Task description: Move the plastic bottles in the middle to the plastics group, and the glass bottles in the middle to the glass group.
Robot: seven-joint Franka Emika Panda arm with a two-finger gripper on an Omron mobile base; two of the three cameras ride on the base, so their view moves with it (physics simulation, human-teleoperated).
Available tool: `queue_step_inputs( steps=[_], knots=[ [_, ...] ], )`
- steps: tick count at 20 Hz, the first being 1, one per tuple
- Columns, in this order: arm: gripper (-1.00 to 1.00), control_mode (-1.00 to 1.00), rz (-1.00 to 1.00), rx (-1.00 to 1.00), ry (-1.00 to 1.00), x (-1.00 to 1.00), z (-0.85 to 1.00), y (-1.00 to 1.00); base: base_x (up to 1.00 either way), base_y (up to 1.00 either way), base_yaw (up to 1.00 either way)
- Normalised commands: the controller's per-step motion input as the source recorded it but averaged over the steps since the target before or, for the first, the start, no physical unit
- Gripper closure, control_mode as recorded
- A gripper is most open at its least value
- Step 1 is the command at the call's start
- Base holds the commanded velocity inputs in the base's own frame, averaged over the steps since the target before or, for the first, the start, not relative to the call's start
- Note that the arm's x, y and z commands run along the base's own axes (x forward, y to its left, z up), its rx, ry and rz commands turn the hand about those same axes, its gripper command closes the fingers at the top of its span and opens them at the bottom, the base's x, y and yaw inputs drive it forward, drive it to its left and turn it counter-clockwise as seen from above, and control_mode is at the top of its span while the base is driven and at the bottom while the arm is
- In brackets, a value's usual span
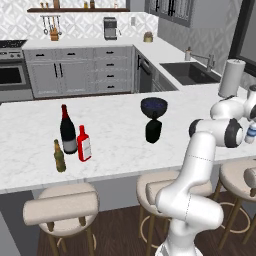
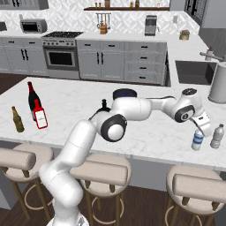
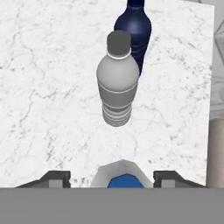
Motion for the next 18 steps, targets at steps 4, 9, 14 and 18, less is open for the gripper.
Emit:
queue_step_inputs(
  steps=[4,9,14,18],
  knots=[
    [-1.0,-1.0,0.0,-0.02,0.0,0.0,0.27,0.0,0.0,0.0,0.0],
    [-1.0,-1.0,0.0,-0.01,0.0,-0.12,0.47,0.13,0.0,0.0,0.0],
    [-1.0,-1.0,0.0,-0.03,0.0,-0.72,0.5,0.56,0.0,0.0,0.0],
    [-1.0,-1.0,0.03,-0.04,0.0,-0.58,0.31,0.94,0.0,0.0,0.0]
  ],
)
